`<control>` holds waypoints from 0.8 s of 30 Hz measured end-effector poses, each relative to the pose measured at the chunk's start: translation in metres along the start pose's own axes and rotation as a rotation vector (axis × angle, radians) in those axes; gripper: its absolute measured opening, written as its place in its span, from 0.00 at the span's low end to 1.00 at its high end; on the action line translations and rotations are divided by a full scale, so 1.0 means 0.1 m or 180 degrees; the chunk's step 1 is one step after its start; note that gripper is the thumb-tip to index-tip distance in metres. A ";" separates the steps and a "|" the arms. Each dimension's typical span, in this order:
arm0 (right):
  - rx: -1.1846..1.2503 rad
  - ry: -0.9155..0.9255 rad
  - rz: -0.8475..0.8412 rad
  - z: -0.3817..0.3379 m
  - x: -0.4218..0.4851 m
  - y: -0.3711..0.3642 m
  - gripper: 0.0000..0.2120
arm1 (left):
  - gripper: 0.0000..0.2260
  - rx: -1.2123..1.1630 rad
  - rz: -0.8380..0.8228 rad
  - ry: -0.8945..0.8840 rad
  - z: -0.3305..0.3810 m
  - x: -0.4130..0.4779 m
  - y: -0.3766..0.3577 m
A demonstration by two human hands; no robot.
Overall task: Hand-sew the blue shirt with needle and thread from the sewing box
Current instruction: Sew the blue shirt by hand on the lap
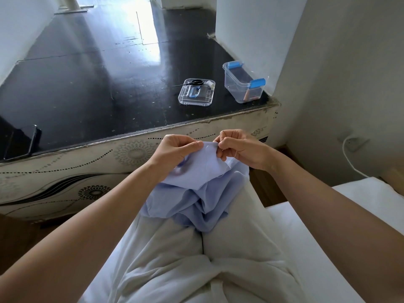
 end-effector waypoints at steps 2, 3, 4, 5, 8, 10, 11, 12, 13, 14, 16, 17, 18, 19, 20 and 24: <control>0.0000 0.0009 -0.0001 0.00 -0.01 -0.01 0.13 | 0.06 -0.0001 0.0029 -0.0026 0.00 0.00 0.00; -0.0005 0.0013 0.0008 0.00 -0.02 -0.01 0.12 | 0.06 -0.0006 0.0029 -0.0036 0.00 0.00 0.00; -0.0028 0.0009 0.0026 0.00 -0.03 -0.01 0.09 | 0.06 -0.0003 0.0028 -0.0045 -0.01 0.00 0.00; -0.0060 0.0000 0.0041 0.00 -0.03 -0.01 0.07 | 0.06 0.0010 0.0028 -0.0052 -0.01 0.00 -0.01; -0.0158 -0.0022 0.0068 0.00 -0.03 -0.01 0.07 | 0.06 0.0035 0.0032 -0.0058 -0.01 0.01 -0.01; -0.0217 -0.0039 0.0083 0.01 -0.03 0.00 0.08 | 0.06 0.0019 0.0027 -0.0063 -0.01 0.01 -0.01; -0.0242 -0.0047 0.0086 0.01 -0.02 0.00 0.08 | 0.06 0.0018 0.0025 -0.0067 -0.01 0.01 -0.01; -0.0259 -0.0049 0.0085 0.01 -0.02 0.00 0.09 | 0.06 0.0020 0.0020 -0.0069 -0.01 0.02 -0.01; -0.0276 -0.0049 0.0085 0.01 -0.02 0.00 0.09 | 0.06 0.0021 0.0011 -0.0071 -0.01 0.01 -0.01; -0.0296 -0.0048 0.0089 0.01 -0.02 0.01 0.08 | 0.05 0.0018 0.0001 -0.0075 -0.01 0.02 -0.01; -0.0347 -0.0059 0.0114 0.02 -0.03 0.02 0.05 | 0.05 0.0016 -0.0009 -0.0077 -0.01 0.01 -0.01; -0.0373 -0.0066 0.0132 0.02 -0.03 0.02 0.06 | 0.05 0.0021 -0.0010 -0.0077 -0.01 0.02 -0.01; -0.0403 -0.0069 0.0144 0.02 -0.03 0.02 0.06 | 0.05 0.0032 -0.0019 -0.0081 -0.01 0.02 -0.02; -0.0435 -0.0071 0.0149 0.02 -0.03 0.01 0.07 | 0.05 0.0050 -0.0032 -0.0086 -0.01 0.02 -0.02; -0.0469 -0.0068 0.0153 0.02 -0.03 0.00 0.07 | 0.05 0.0066 -0.0042 -0.0089 -0.01 0.02 -0.03; -0.0415 -0.0018 0.0127 0.01 -0.04 -0.02 0.08 | 0.05 0.0007 -0.0020 -0.0061 -0.03 0.03 -0.01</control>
Point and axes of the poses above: each hand's wrist, its own x-axis towards the middle knuckle, its own y-axis out of the back of the hand, z = x × y, the point moved 3 cm from there along x, towards the middle knuckle, and after that the axes turned 4 degrees about -x, right-handed, at the moved point
